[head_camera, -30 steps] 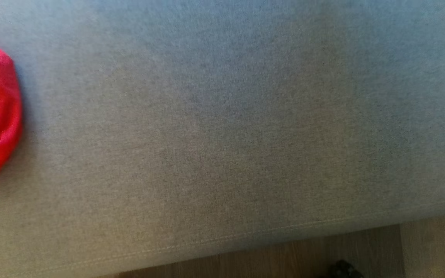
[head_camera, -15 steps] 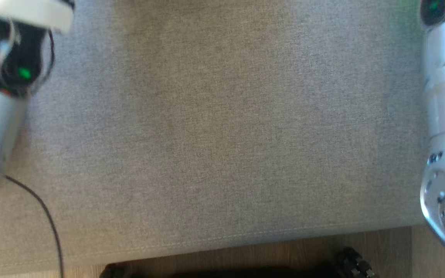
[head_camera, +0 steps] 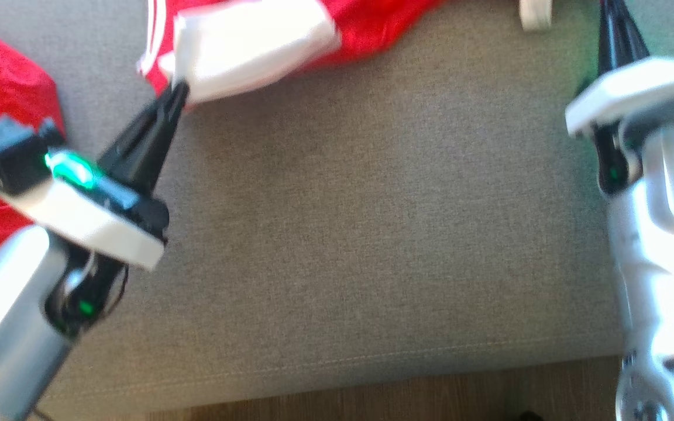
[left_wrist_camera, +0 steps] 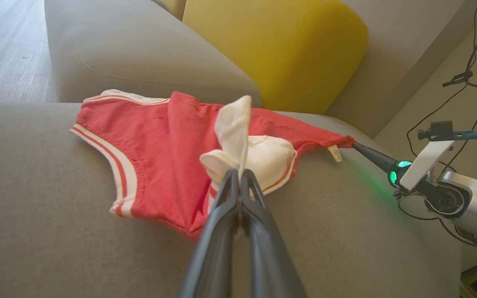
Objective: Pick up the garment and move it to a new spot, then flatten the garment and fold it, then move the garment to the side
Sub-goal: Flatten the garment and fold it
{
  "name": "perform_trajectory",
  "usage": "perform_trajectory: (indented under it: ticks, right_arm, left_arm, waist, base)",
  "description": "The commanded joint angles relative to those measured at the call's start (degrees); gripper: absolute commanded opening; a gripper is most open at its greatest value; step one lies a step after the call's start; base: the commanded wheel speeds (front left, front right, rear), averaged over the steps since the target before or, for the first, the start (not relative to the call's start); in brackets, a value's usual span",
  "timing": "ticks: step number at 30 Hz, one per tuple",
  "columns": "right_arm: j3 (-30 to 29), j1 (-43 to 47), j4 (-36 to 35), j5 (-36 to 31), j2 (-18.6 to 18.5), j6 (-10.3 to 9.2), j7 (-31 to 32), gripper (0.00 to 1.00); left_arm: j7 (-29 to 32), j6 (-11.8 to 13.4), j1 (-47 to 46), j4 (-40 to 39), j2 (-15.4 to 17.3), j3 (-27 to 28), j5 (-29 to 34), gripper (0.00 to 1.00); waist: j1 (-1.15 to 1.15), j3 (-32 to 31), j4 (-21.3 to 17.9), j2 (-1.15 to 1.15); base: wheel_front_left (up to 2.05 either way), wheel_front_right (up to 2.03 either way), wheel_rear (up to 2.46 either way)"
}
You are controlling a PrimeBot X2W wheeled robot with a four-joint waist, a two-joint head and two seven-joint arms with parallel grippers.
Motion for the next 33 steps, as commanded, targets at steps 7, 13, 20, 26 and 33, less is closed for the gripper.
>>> perform_trajectory:
  ticks: [7, 13, 20, 26, 33]
  right_arm:
    - [-4.3, 18.3, -20.0, 1.1, 0.9, 0.00, 3.8, 0.00]
    - [-10.3, 36.2, -38.5, 5.9, 0.9, 0.00, 9.4, 0.00]
    - [-11.2, 48.3, -52.4, 11.4, 0.9, 0.00, 14.0, 0.00]
    - [-9.2, 43.6, -51.8, 8.3, 0.9, 0.00, 13.3, 0.00]
    - [-7.7, 29.3, -41.5, 1.5, 0.9, 0.00, 12.6, 0.00]
  left_arm:
    - [0.1, 0.0, 10.0, -4.6, 4.4, 6.4, 0.9, 0.00]
    - [0.1, 0.0, 19.7, -8.3, 4.7, 10.4, 1.6, 0.00]
    - [0.1, 0.0, 25.3, -11.2, 5.1, 10.8, 2.9, 0.00]
    - [0.1, 0.0, 20.9, -10.4, 3.1, 9.8, 3.5, 0.00]
    - [0.1, 0.0, 10.0, -3.3, 1.9, 6.0, 4.5, 0.00]
  waist:
    - [0.00, -4.9, 0.9, 0.00]
    - [0.00, -7.7, 1.1, 0.00]
    - [0.00, -8.3, 0.7, 0.00]
    - [0.00, -6.8, 0.5, 0.00]
    - [0.00, -2.6, 1.9, 0.00]
  base:
    - [0.00, 0.00, 0.00]
    - [0.00, 0.00, 0.00]
    - [0.00, 0.00, 0.00]
    - [0.00, 0.00, 0.00]
    - [0.00, 0.00, 0.00]
